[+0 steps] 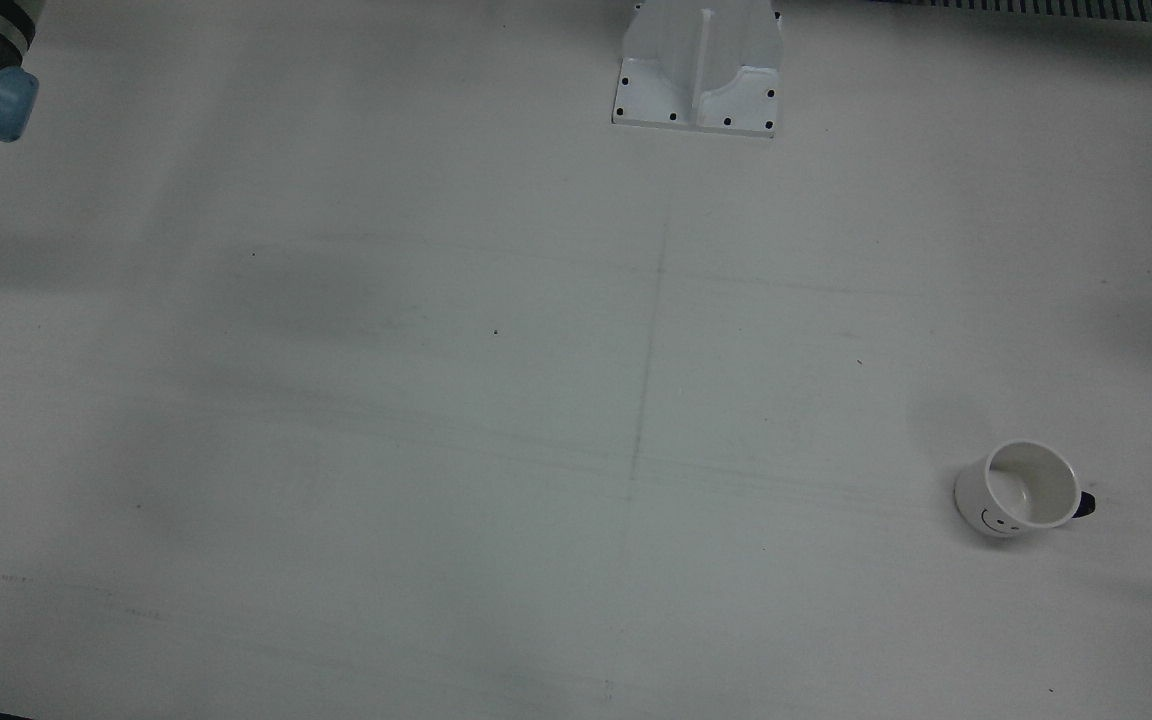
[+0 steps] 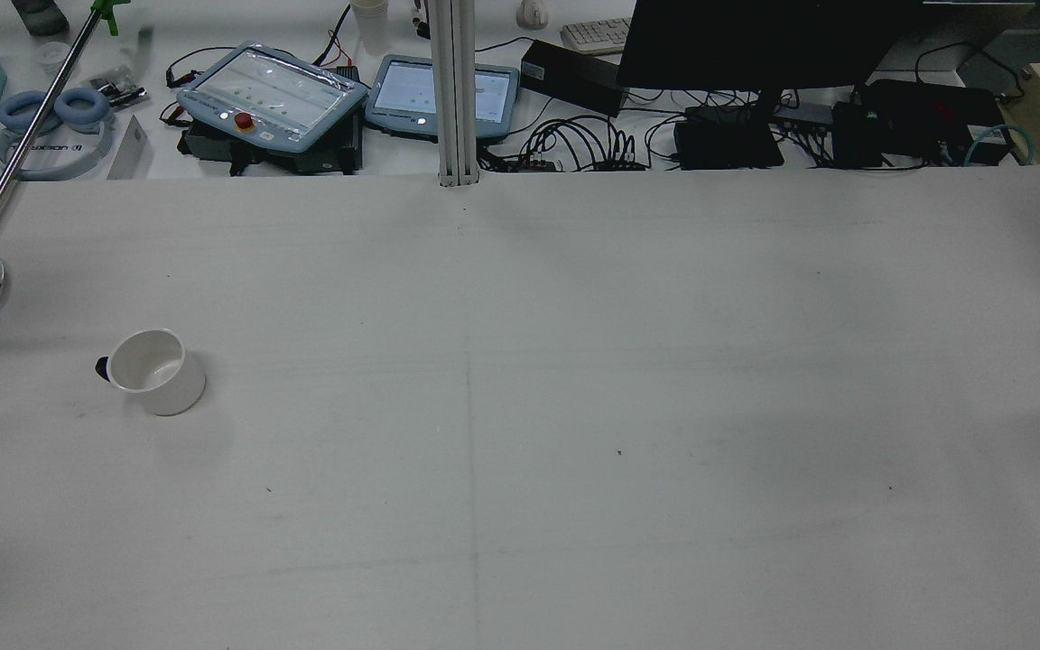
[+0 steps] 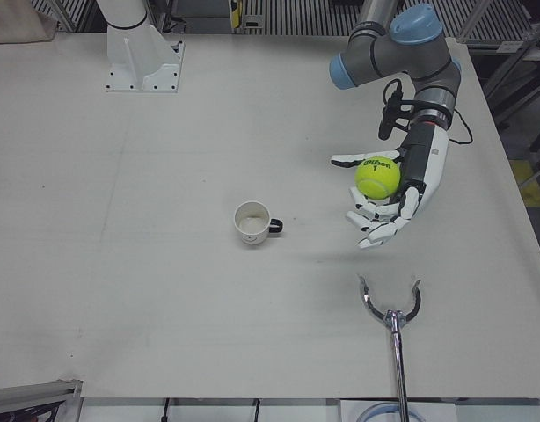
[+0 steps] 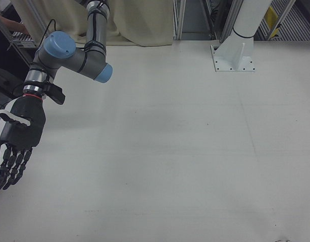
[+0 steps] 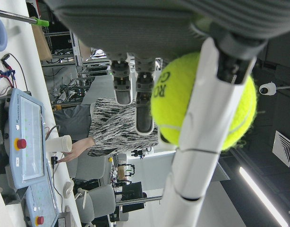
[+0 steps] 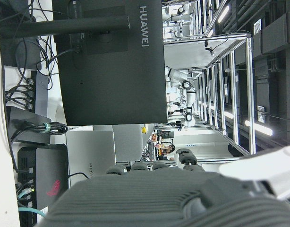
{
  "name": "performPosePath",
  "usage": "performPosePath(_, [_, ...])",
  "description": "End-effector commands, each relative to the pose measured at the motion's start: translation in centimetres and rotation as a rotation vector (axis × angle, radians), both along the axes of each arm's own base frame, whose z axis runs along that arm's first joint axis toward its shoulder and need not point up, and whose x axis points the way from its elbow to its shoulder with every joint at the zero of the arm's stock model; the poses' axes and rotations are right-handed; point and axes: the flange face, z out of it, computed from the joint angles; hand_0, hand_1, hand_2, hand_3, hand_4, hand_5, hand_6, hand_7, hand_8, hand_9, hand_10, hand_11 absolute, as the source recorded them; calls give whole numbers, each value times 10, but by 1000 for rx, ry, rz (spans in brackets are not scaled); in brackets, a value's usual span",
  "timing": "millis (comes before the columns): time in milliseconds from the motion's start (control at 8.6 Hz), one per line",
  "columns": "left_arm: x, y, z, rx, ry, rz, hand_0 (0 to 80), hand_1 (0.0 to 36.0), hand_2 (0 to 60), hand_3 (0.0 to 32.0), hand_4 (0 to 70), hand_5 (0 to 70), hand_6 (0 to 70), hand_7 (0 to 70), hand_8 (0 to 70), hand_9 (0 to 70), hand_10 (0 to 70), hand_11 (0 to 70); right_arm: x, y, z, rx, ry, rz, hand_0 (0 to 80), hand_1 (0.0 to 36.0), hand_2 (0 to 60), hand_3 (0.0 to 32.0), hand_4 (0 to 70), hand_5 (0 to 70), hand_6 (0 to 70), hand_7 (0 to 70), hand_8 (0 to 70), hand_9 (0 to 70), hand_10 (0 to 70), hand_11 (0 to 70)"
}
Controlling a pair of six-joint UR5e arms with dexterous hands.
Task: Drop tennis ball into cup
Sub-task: 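Raise the left hand holding the yellow tennis ball into view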
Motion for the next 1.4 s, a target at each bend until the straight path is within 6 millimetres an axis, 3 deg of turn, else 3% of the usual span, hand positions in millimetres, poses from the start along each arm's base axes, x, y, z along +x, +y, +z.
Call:
performPosePath(0, [-2,0,-2,4,1,-4,800,307,0,0,66,238,700,698,347,425,129,223,0,0,0,-1,2,0,0,0,0,0,0,0,0,0,0,0,0,0])
performPosePath(349, [1,0,-6,20,5,1,800,310,0,0,65,234,700,698,344,425,129,223,0,0,0,-1,0,0,0,0,0,0,0,0,0,0,0,0,0,0])
performPosePath(465, [12,1,-13,35,5,24,800,306,0,0,67,237,700,688,350,427,128,221,0,0,0,1,0,0,0,0,0,0,0,0,0,0,0,0,0,0])
performPosePath(581, [38,3,-16,38,-4,82,800,305,0,0,66,220,668,692,332,425,127,218,0,0,0,-1,0,0,0,0,0,0,0,0,0,0,0,0,0,0])
performPosePath(814, [59,2,-14,25,-31,117,800,294,0,0,63,227,700,682,344,428,136,231,1,0,0,1,0,2,0,0,0,0,0,0,0,0,0,0,0,0])
performPosePath(1047, [102,0,-25,62,-78,168,800,281,1,0,62,224,700,695,354,442,143,239,0,-1,0,2,0,0,0,0,0,0,0,0,0,0,0,0,0,0])
performPosePath(1163, [110,0,-26,70,-91,173,800,284,1,0,59,213,652,700,342,443,146,244,0,0,0,-1,0,0,0,0,0,0,0,0,0,0,0,0,0,0])
performPosePath(1279, [114,0,-28,92,-107,169,800,280,1,0,54,216,674,687,346,440,148,247,0,0,0,-1,0,0,0,0,0,0,0,0,0,0,0,0,0,0])
